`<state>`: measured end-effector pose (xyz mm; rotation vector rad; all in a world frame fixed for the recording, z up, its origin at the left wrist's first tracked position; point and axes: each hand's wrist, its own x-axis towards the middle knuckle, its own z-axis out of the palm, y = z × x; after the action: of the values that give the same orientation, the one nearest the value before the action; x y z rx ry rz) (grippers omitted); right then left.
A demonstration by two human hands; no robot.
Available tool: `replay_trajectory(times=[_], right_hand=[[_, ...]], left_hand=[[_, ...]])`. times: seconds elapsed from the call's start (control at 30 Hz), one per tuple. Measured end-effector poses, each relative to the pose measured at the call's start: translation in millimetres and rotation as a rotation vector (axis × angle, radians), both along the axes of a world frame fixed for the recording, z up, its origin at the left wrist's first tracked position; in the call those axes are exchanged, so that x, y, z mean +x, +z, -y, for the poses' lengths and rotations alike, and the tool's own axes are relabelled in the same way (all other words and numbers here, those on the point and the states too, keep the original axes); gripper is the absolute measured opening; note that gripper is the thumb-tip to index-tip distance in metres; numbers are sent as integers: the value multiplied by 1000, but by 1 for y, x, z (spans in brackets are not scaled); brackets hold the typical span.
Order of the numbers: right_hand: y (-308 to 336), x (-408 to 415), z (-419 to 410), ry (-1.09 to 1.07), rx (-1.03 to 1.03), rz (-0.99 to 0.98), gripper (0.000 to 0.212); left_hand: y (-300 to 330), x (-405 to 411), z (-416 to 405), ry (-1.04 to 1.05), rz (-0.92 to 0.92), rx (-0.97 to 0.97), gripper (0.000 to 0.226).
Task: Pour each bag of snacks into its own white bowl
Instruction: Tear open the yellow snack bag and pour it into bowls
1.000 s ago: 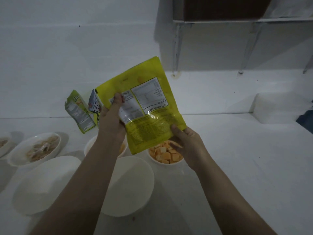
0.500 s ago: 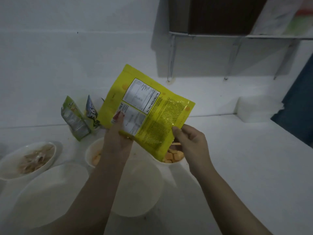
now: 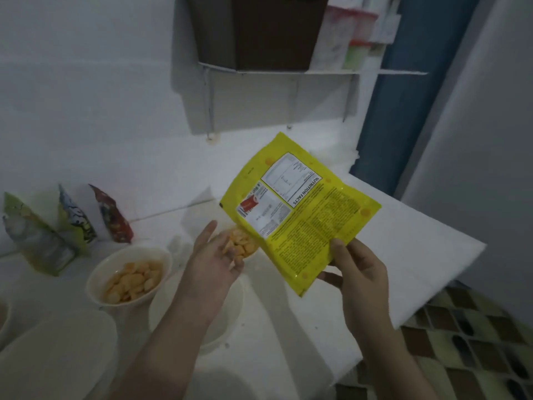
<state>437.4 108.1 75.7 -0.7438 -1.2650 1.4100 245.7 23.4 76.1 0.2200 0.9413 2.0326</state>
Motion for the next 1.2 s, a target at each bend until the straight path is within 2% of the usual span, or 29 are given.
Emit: replay_trajectory(times=[0.2,0.43,0.63,0.8,0.97,1.03,1.2], right_hand=[[-17,83,35,-267,-20,31,19],[-28,180,71,-478,-27,47,20],[-50,258,99,-664,-67,97,20],[-85,311,122,-790,-150,164,22],[-139,345,131,-854,-298,282,21],[-166,354,131,-882,-345,355,19],[-244,366,113,-856,-458,663,31]], left_hand=[[-3,72,-9,-284,-27,-10,20],[-4,167,-25,-573,-90,-12,17],[-26,251,-33,-802,-59,-59,14],[-77,307,-41,-927,-97,-146,14],[-150,348,-51,-985,-111,-333,17],[-179,357,-52,-998,-109,-407,15],[-238,366,-56,-998,-168,-527,17]])
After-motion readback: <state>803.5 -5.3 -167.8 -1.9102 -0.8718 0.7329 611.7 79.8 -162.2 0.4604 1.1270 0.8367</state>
